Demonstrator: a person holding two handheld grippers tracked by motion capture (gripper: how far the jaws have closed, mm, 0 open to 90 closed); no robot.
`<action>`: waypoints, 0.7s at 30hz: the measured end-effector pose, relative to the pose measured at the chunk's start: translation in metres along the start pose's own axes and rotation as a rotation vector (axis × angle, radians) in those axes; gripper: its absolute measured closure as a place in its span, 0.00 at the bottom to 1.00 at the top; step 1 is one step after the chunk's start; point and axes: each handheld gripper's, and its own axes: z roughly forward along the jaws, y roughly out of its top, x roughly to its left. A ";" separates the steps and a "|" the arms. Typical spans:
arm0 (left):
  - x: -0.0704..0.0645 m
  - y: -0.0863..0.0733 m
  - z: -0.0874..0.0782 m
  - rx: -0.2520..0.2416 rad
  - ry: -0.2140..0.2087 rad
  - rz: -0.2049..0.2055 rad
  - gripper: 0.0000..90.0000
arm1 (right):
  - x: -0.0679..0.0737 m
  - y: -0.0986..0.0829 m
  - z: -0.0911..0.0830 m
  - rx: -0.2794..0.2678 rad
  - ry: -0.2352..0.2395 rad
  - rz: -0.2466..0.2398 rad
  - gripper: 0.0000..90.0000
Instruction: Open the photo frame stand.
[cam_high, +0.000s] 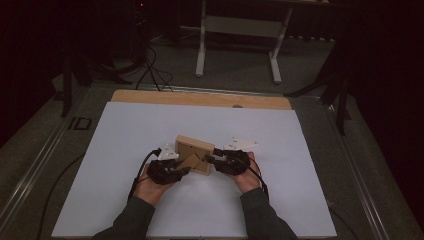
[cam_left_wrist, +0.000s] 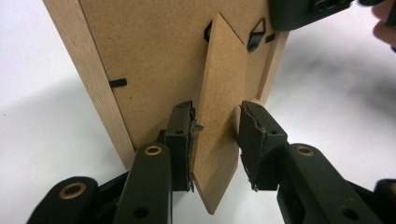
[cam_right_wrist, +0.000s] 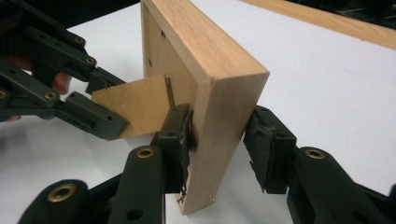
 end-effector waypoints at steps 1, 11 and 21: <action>0.000 0.000 0.001 0.000 0.002 -0.001 0.73 | 0.000 0.000 -0.001 -0.004 -0.001 -0.004 0.67; -0.001 0.000 0.006 0.008 0.031 0.003 0.73 | 0.004 0.002 -0.001 -0.009 -0.019 -0.028 0.67; -0.006 0.001 0.013 0.012 0.055 0.006 0.76 | 0.008 0.005 0.000 -0.005 -0.040 -0.055 0.64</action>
